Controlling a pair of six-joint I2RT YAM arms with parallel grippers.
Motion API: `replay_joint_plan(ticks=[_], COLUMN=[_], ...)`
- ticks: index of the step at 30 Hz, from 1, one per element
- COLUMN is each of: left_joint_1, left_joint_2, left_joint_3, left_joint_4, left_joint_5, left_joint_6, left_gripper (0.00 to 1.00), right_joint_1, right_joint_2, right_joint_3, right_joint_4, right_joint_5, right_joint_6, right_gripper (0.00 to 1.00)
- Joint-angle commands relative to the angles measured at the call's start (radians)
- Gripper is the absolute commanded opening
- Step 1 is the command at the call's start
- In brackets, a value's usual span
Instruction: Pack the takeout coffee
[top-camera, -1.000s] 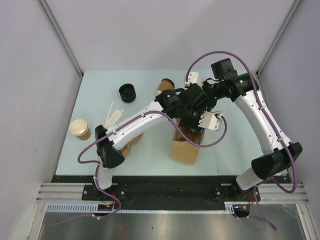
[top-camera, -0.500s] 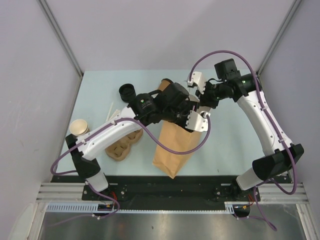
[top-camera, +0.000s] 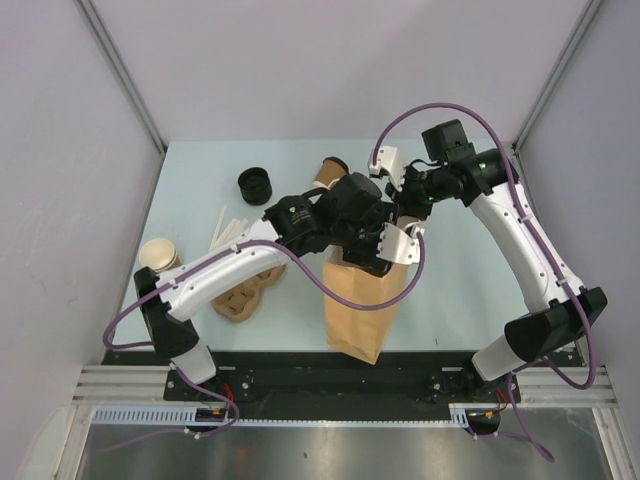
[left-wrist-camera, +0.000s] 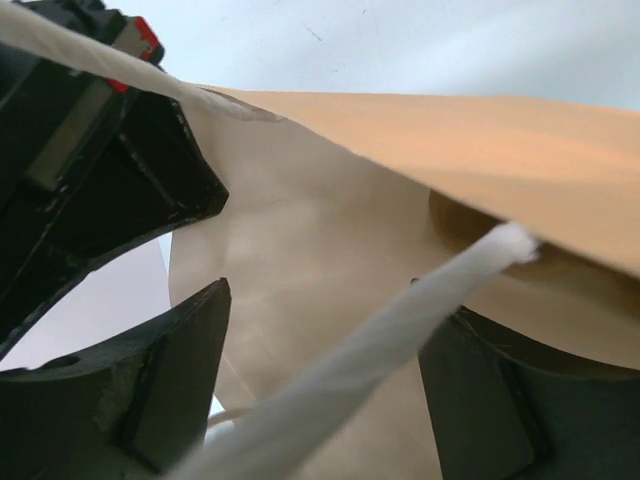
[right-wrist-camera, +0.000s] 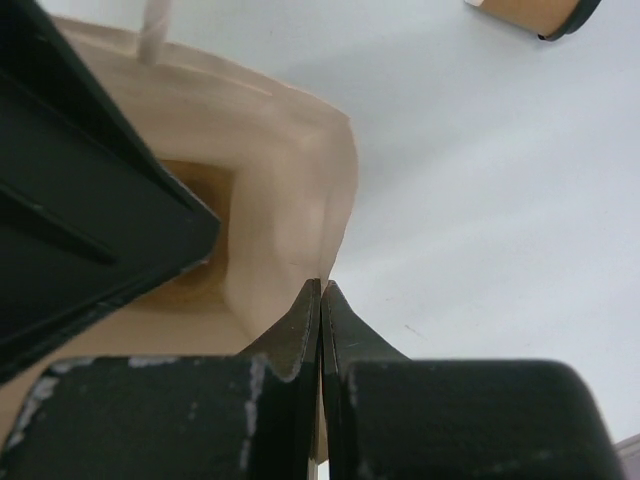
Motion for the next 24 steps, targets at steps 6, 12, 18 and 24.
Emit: replay_joint_plan(ticks=[6, 12, 18, 24], left_joint_1=[-0.018, -0.039, -0.038, -0.036], left_joint_2=[-0.012, 0.032, 0.053, 0.001], left_joint_3=[-0.064, -0.046, -0.043, -0.083], left_joint_4=[0.073, 0.000, 0.022, 0.043], left_joint_5=[-0.012, -0.074, -0.140, -0.065], left_joint_6=[0.081, 0.150, 0.111, 0.175], left_gripper=[0.83, 0.83, 0.83, 0.84], right_joint_1=[0.015, 0.015, 0.014, 0.009], right_joint_2=[-0.043, -0.047, -0.061, -0.072], right_joint_3=[0.038, 0.033, 0.015, -0.023], right_joint_4=[-0.010, -0.012, -0.012, 0.007], right_joint_5=[0.006, 0.007, 0.012, 0.027], right_joint_6=[0.027, 0.023, 0.014, 0.003], right_gripper=[0.00, 0.00, 0.00, 0.00])
